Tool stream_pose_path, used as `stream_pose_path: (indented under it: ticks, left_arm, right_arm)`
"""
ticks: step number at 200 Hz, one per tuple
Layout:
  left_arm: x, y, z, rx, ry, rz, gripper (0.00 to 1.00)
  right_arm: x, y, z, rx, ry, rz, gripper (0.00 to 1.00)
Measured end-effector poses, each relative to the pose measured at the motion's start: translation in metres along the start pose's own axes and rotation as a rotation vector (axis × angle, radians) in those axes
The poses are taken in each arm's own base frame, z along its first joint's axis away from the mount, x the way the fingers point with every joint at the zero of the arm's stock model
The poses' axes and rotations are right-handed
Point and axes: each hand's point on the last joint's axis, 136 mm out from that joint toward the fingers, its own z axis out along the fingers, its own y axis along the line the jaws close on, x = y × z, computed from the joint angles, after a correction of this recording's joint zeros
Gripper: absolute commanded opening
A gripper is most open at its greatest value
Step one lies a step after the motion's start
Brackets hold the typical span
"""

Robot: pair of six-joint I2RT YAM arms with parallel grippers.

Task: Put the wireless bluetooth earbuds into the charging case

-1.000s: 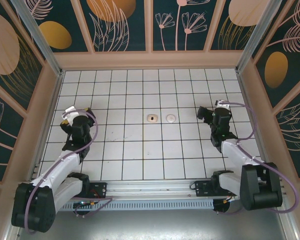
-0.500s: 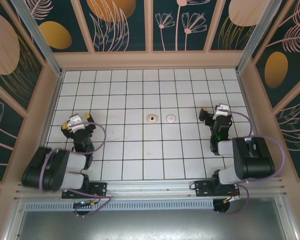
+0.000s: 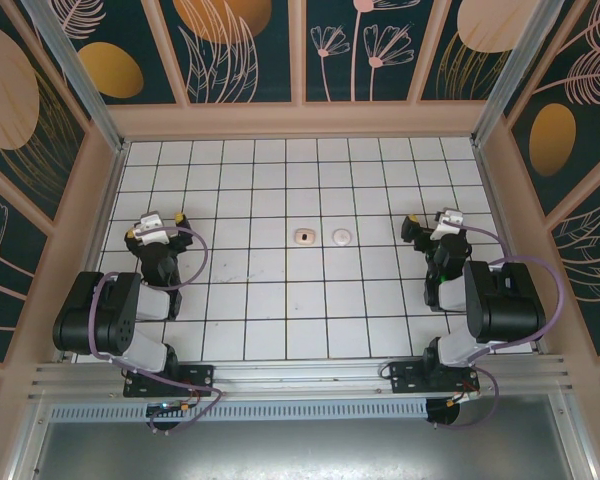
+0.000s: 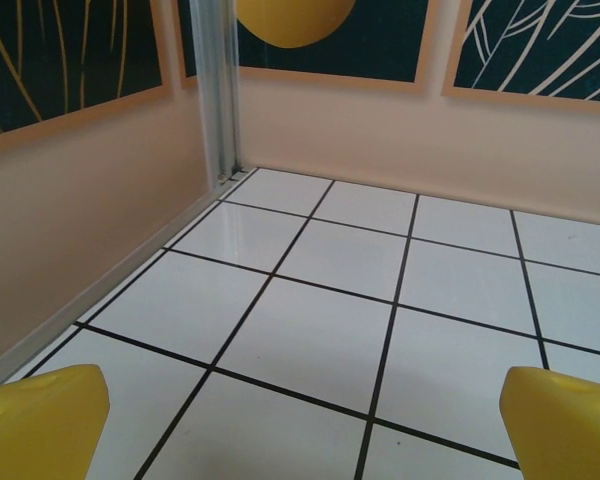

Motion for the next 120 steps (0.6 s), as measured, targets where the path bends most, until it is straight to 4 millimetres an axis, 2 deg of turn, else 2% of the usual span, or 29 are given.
stream_pose_path:
  ticks: [120]
  left_arm:
    - [0.0001, -0.0014, 0.0000, 0.008, 0.001, -0.001, 0.99]
  right_arm:
    - [-0.0004, 0.0026, 0.0000, -0.008, -0.002, -0.001, 0.99]
